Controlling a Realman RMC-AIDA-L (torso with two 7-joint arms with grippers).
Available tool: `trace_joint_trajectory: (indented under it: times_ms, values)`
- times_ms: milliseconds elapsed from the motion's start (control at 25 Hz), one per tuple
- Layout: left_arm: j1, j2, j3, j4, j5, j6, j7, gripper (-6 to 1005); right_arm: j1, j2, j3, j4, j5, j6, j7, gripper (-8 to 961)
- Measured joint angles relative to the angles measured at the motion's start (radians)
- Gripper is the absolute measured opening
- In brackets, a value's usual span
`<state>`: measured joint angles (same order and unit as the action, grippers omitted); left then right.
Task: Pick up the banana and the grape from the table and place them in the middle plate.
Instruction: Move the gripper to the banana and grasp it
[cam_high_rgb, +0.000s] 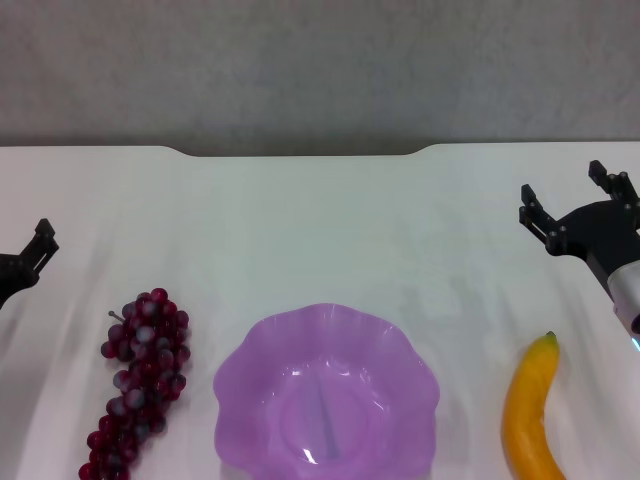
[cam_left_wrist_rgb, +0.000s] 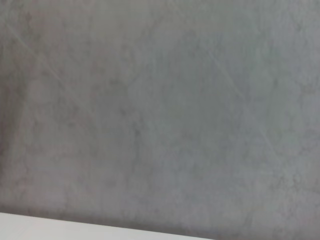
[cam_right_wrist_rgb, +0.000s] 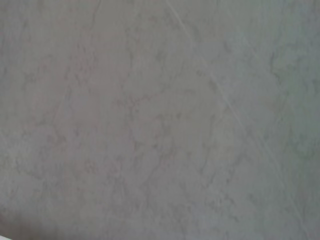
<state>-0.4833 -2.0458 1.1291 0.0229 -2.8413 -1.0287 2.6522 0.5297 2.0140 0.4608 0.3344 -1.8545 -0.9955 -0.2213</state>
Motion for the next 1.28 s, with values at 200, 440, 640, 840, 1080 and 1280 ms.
trace_joint_trajectory:
  times_ms: [200,440,640,840,1080,1280]
  values:
    - [0.0,-0.001,0.001,0.0,0.0,0.002,0.0,877,0.001,0.0,-0.003,0.0,0.0,0.001,-0.002,892]
    - [-0.001,-0.002,0.002,0.0,0.003,0.003,-0.001,877,-0.007,0.001,0.001,0.001,0.0,0.003,-0.003,891]
    - [0.008,-0.002,0.003,-0.003,0.004,0.006,-0.001,876,0.0,-0.002,0.004,0.019,-0.001,0.016,-0.009,892]
    - [0.032,0.004,0.005,-0.007,0.004,0.009,-0.001,876,-0.022,-0.024,0.048,0.175,-0.001,0.08,-0.133,892]
    - [0.031,0.005,0.005,-0.002,0.004,0.017,-0.002,876,-0.228,-0.061,0.385,0.646,0.0,0.45,-0.661,891]
    - [0.03,0.006,0.005,-0.002,0.003,0.023,0.003,876,-0.367,-0.008,0.666,0.901,0.006,0.899,-0.87,892]
